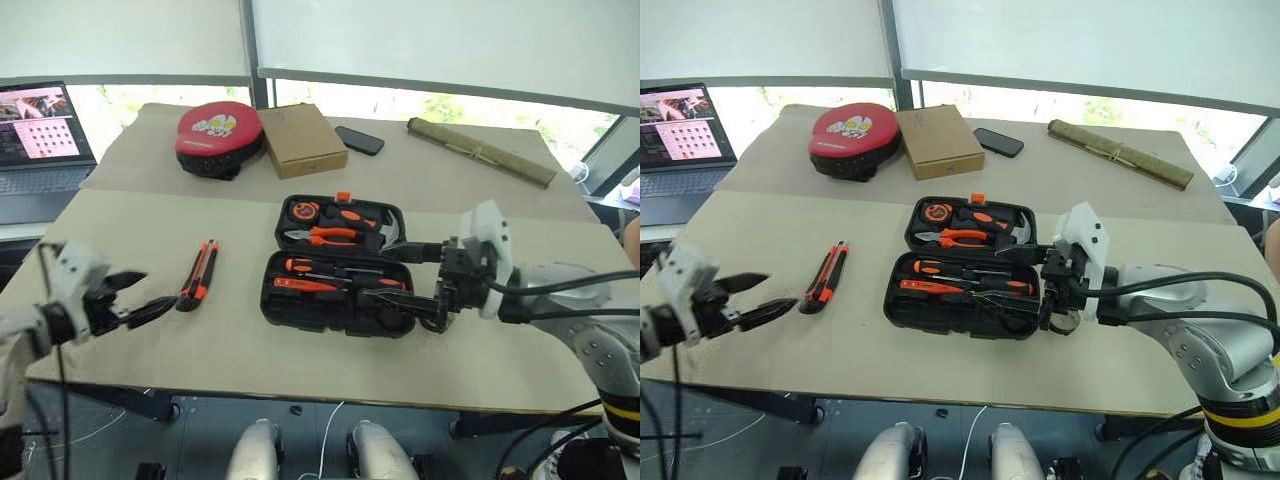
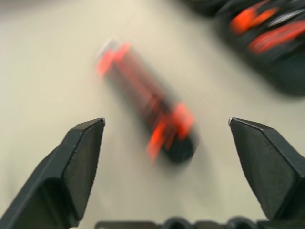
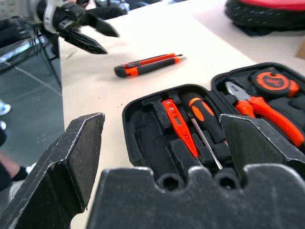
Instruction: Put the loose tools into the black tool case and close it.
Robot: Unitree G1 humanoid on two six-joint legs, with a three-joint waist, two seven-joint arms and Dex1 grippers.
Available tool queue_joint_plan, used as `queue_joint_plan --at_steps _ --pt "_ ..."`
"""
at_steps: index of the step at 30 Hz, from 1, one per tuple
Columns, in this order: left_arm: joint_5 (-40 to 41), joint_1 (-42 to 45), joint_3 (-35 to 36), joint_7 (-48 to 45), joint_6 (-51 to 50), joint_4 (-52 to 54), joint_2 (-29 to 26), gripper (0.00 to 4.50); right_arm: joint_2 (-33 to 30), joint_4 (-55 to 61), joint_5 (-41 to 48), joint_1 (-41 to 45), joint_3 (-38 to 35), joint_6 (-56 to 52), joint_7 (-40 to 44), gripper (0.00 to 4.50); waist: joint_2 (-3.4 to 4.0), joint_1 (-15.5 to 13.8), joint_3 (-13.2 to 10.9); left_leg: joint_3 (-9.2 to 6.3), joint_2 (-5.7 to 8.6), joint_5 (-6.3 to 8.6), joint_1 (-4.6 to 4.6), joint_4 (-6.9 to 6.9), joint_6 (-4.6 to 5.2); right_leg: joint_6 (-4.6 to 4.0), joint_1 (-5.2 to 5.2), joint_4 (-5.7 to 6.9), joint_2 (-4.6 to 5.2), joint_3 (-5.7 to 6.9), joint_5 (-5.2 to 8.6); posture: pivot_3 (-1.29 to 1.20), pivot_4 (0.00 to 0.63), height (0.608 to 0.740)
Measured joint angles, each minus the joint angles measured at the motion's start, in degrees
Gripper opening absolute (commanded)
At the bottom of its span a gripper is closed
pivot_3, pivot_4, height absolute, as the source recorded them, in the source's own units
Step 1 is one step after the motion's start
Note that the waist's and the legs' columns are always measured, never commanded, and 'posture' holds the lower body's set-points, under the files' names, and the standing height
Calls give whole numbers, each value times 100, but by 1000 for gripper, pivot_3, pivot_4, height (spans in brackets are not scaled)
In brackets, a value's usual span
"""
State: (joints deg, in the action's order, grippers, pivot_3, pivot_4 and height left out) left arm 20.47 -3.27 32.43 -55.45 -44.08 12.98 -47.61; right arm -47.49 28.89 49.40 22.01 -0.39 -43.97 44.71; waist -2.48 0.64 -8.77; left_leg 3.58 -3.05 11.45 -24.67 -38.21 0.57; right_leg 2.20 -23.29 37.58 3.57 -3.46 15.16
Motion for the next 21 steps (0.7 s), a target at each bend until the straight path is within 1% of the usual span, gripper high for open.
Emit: queue_joint_plan --at_steps 1,3,5,7,8,9,12,14,16,21 --pt "16 7 2 72 -91 81 0 4456 24 -18 -35 20 24 3 37 4500 -1 -33 -1 -1 -1 0 0 0 -1 -1 -5 -2 3 6 0 0 150 740" --pt "222 232 -16 333 -585 312 1 4456 67 -32 -111 52 48 7 128 4500 -2 -102 0 0 3 0 1 0 -2 -5 -16 -7 11 9 2 0 150 740" --pt "368 835 -267 667 -1324 396 -117 4456 112 -34 -136 128 67 7 162 4500 -4 -137 0 0 10 0 -1 0 -1 1 -12 -6 16 16 -2 0 150 740" --pt "459 1232 -506 866 -1851 428 -281 4456 114 -21 -139 151 57 7 194 4500 -7 -119 1 6 12 0 -2 0 0 2 6 -5 16 14 -2 0 150 740" --pt "472 1588 -687 1020 -2249 393 -311 4456 120 -22 -148 124 39 4 202 4500 -7 -111 1 7 16 -1 -2 1 1 2 6 -3 13 13 -2 0 150 740" --pt "476 2310 -1090 1297 -2959 170 -306 4456 151 4 -153 77 13 3 169 4500 -9 -128 0 2 19 -1 -6 1 1 3 5 0 0 14 -2 0 150 740" --pt "458 3029 -1672 1593 -3700 -144 -339 4456 229 154 -157 2 4 3 82 4500 -10 -105 0 0 13 0 -6 5 0 0 2 2 -12 13 -2 0 150 740" --pt "437 3325 -2201 1671 -3878 -401 -337 4456 296 224 -196 -73 -4 2 -20 4500 -11 -51 0 3 14 0 -6 17 -1 -2 -6 0 -13 6 -1 0 150 740" --pt "411 3573 -2621 1743 -3855 -717 -202 4456 350 307 -226 -136 -5 2 -125 4500 -12 -15 -1 4 14 0 -8 23 -1 -4 -12 1 -15 3 0 0 150 740" --pt "119 4011 -3499 1951 -3709 -1336 -85 4456 482 475 -314 -300 10 -5 -334 4500 -14 13 -2 7 16 0 -13 25 -1 -5 -18 2 -13 0 1 0 150 740"
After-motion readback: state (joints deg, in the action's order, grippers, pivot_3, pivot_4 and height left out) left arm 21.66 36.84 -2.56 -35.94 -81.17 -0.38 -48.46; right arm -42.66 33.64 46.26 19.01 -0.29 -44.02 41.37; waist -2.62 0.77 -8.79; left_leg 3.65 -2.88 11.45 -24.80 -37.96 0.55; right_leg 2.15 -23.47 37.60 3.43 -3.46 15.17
